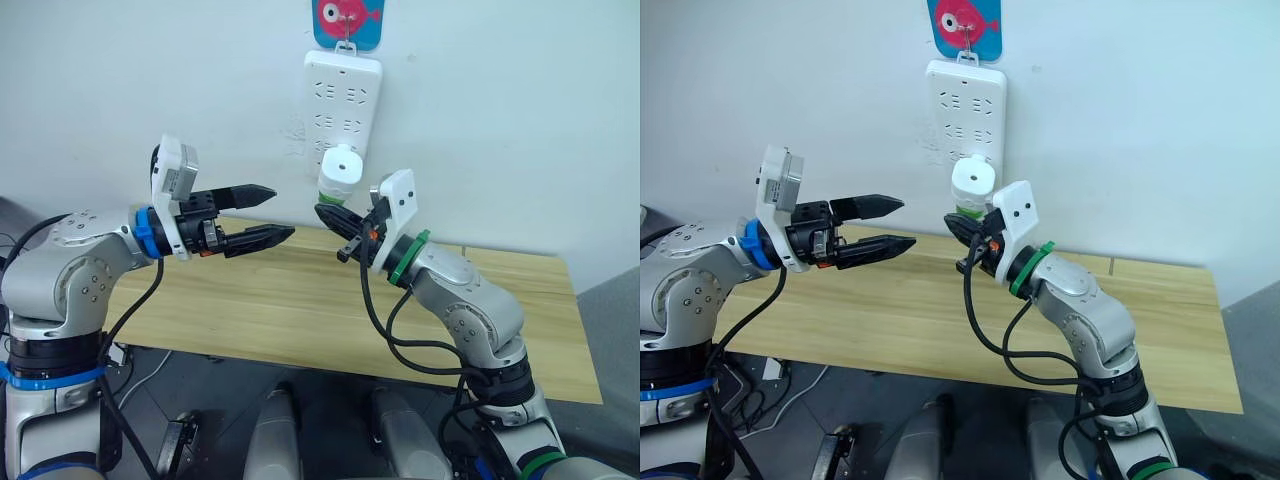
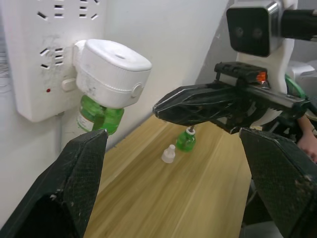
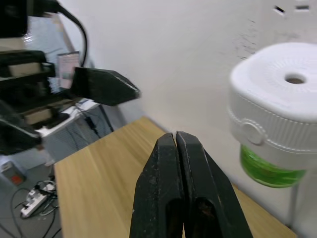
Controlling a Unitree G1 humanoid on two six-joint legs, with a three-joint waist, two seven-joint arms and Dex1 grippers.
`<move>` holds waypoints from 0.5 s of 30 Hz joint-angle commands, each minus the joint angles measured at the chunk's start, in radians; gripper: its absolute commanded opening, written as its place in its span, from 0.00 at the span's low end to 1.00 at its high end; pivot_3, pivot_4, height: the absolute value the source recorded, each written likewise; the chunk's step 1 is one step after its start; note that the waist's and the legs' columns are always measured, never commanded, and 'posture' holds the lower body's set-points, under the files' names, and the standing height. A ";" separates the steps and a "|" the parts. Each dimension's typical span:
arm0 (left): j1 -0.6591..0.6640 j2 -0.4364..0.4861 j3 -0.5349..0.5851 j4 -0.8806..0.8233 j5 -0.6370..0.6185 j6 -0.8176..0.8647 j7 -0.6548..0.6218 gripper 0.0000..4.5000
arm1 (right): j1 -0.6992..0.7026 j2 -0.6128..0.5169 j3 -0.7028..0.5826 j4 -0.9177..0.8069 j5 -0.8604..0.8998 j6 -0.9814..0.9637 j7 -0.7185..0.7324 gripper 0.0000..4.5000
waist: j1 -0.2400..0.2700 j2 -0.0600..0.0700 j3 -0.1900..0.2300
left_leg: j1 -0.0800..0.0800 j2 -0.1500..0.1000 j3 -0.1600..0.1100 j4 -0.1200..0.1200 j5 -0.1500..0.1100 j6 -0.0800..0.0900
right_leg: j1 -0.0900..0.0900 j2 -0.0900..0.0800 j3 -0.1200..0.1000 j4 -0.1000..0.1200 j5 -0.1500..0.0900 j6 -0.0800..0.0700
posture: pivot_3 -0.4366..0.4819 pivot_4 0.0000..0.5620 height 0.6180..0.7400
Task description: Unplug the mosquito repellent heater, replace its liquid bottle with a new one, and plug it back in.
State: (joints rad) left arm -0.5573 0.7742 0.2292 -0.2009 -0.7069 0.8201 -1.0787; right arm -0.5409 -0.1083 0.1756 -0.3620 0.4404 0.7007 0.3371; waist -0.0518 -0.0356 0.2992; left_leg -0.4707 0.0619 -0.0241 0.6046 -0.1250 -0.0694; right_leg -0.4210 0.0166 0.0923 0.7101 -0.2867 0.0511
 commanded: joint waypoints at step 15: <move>-0.041 0.039 -0.010 0.018 -0.001 -0.050 0.014 1.00 | -0.025 0.027 -0.053 0.024 -0.069 -0.080 -0.051 0.01 | 0.001 0.000 0.000 | 0.000 0.000 0.000 0.000 0.000 0.000 | 0.000 0.000 0.000 0.000 0.000 0.000 | 0.51 0.45 1.00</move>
State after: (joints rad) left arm -0.5820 0.8029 0.2198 -0.1732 -0.7023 0.7944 -1.0611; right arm -0.5574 -0.0876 0.1483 -0.3153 0.3751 0.6490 0.2988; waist -0.0506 -0.0356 0.2992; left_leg -0.4705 0.0620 -0.0239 0.6042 -0.1250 -0.0694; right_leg -0.4213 0.0167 0.0925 0.7103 -0.2869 0.0509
